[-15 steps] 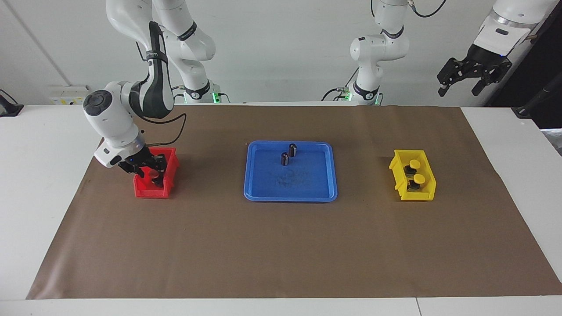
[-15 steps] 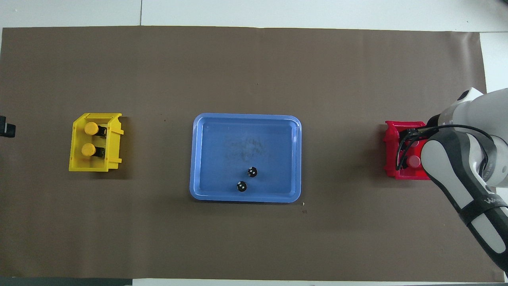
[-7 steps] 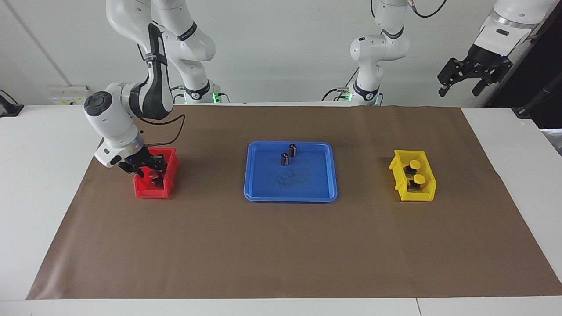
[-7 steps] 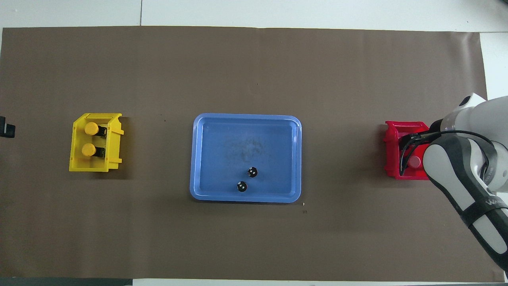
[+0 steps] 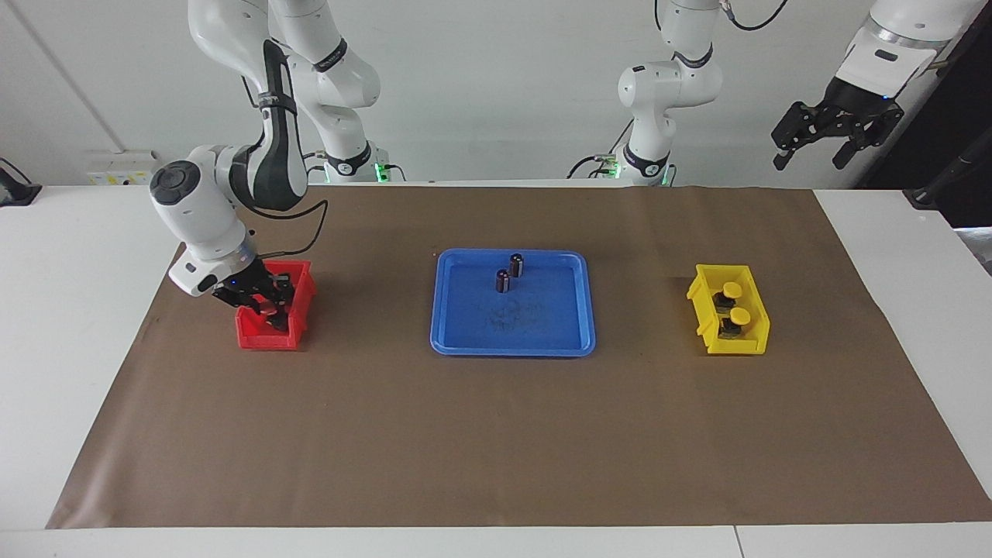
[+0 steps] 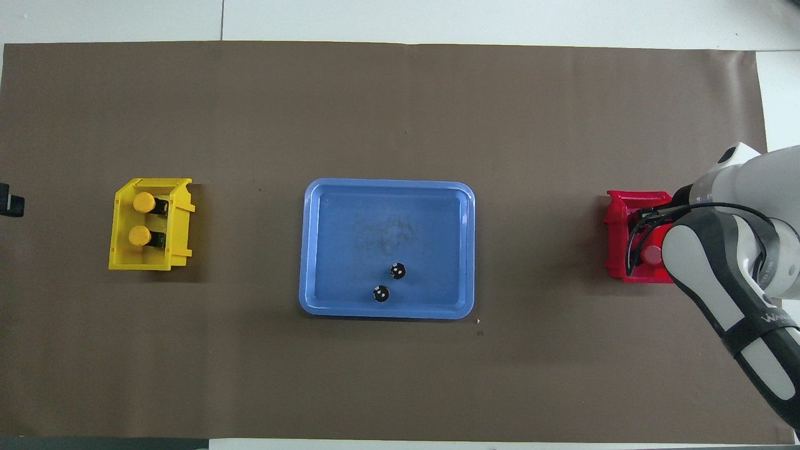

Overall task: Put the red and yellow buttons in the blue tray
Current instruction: 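Reach the right gripper down and grasp a red button, then place the red button in the tray while the left gripper reaches yellow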

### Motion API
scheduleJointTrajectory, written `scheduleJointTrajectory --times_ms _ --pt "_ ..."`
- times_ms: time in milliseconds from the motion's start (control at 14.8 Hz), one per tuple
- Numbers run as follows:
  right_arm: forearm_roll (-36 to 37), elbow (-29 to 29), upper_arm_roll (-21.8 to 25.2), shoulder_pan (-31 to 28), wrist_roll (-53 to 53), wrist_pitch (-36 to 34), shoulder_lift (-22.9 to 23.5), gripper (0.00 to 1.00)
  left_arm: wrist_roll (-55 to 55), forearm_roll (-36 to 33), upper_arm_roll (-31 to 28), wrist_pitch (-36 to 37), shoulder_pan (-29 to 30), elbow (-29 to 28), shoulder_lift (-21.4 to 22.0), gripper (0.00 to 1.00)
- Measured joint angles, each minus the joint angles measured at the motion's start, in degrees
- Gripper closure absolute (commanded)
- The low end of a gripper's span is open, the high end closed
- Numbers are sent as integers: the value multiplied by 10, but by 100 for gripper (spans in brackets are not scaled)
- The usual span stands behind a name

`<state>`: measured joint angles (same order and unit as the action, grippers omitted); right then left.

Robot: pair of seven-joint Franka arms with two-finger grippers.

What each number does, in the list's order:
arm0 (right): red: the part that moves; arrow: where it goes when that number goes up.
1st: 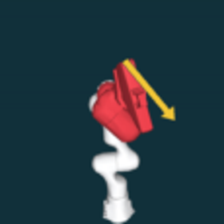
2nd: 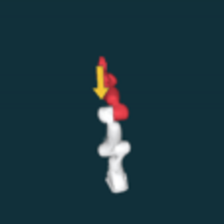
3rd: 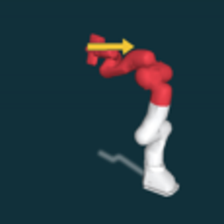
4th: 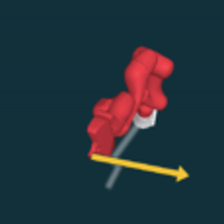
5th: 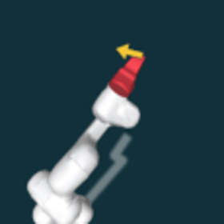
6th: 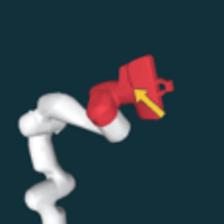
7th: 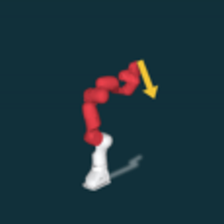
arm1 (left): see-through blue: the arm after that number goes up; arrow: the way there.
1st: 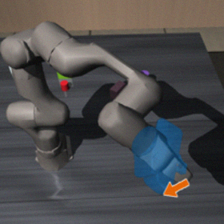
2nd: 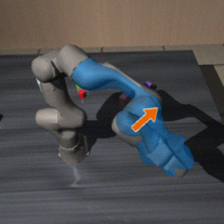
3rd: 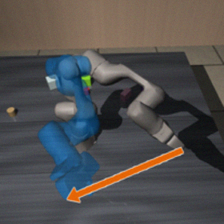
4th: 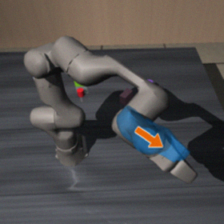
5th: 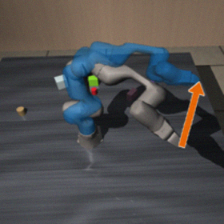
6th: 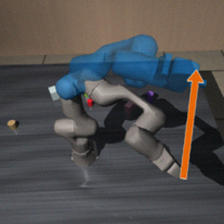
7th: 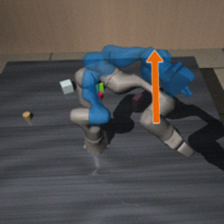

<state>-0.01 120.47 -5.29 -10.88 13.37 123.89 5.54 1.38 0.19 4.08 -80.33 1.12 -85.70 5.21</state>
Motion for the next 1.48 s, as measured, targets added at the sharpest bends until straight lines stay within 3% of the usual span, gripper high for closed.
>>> scheduleJointTrajectory --times_ms 135,270,337,472,742,944,1282,1417,1484 --pt "4 -81 0 18 0 -87 10 87 0 0 0 -21 0 -24 8 3" --pt "20 -175 0 49 -17 -176 24 86 0 0 0 -89 0 -85 22 15" --pt "27 -218 -1 74 -51 -216 33 86 0 0 0 -129 0 -121 25 20" --pt "34 -280 -2 149 -157 -251 56 86 0 0 -1 -204 0 -184 24 20" --pt "37 -278 -5 284 -383 -167 95 86 0 0 -1 -360 0 -289 -5 21" --pt "36 -257 -5 340 -496 -105 117 86 0 0 -1 -414 0 -300 -55 28" --pt "36 -251 -4 404 -592 -41 169 84 0 0 -1 -455 1 -300 -97 28" --pt "36 -243 -4 409 -595 -28 181 77 0 0 -1 -461 1 -300 -105 27" --pt "36 -234 -3 408 -595 -18 182 66 0 0 -2 -461 1 -300 -108 27"
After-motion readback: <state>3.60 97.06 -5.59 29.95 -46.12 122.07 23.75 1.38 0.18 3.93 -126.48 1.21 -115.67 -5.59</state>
